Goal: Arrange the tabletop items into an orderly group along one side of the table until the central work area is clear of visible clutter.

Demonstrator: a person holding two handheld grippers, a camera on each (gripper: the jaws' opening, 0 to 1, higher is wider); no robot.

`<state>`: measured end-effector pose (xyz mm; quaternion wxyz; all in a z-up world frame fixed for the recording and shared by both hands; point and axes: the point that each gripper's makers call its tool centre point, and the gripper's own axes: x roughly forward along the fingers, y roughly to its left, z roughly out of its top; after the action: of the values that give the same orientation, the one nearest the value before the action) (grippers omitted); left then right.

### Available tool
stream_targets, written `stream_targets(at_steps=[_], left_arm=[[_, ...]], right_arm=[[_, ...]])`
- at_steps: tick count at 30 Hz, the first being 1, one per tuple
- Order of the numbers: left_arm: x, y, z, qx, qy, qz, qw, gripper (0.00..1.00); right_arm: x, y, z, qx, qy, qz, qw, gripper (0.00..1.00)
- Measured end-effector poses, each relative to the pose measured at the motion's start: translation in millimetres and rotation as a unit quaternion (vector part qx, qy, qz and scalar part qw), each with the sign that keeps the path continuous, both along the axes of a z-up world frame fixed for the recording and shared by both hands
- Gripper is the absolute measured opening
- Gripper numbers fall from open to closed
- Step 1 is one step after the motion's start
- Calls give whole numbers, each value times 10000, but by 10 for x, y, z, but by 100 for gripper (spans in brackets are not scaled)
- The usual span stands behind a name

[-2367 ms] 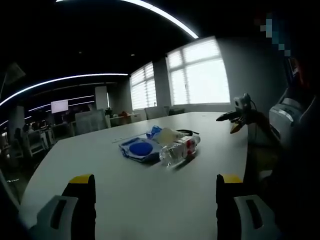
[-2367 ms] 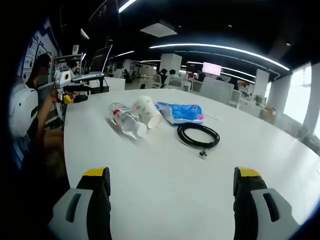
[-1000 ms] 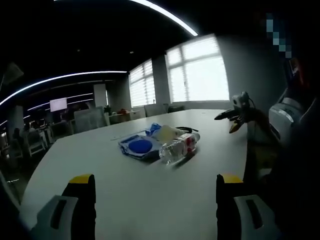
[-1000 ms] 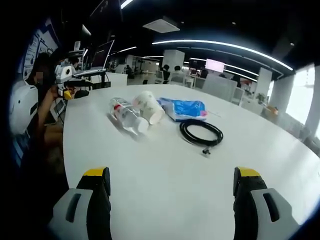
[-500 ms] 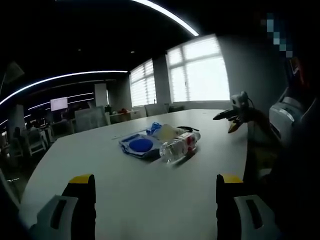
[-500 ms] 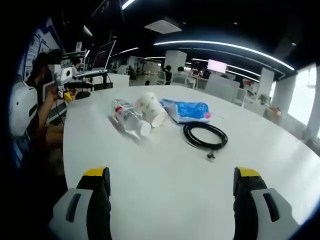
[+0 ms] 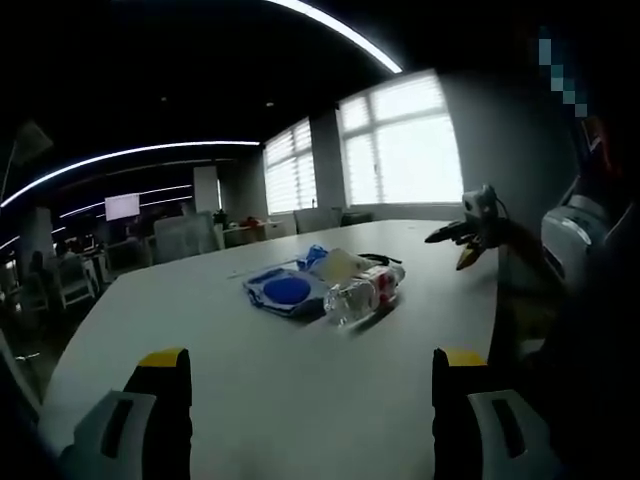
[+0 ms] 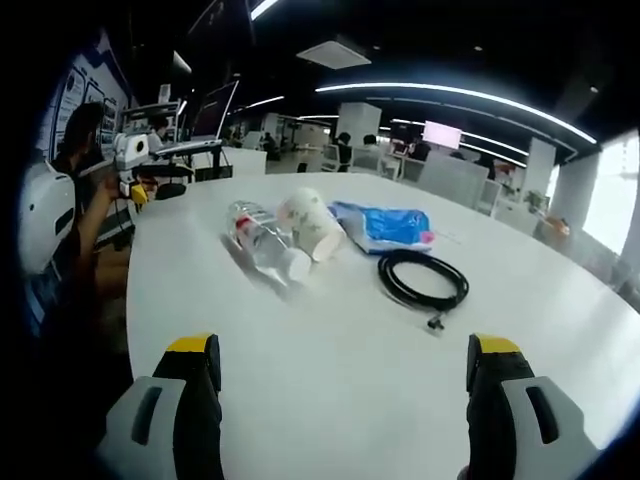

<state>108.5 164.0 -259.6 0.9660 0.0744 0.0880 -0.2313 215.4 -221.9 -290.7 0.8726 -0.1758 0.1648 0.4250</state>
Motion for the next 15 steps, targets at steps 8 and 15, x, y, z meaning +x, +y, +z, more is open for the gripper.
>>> stream_targets(at_steps=[8,15], left_arm=[[9,-1,-17,3,7,-13,10000,100],[15,18,-30,-17,9,9,10000,100]], right_arm=[[37,99,6,21,4,88,10000,100],[77,217,6,5,18,264,9996,97]])
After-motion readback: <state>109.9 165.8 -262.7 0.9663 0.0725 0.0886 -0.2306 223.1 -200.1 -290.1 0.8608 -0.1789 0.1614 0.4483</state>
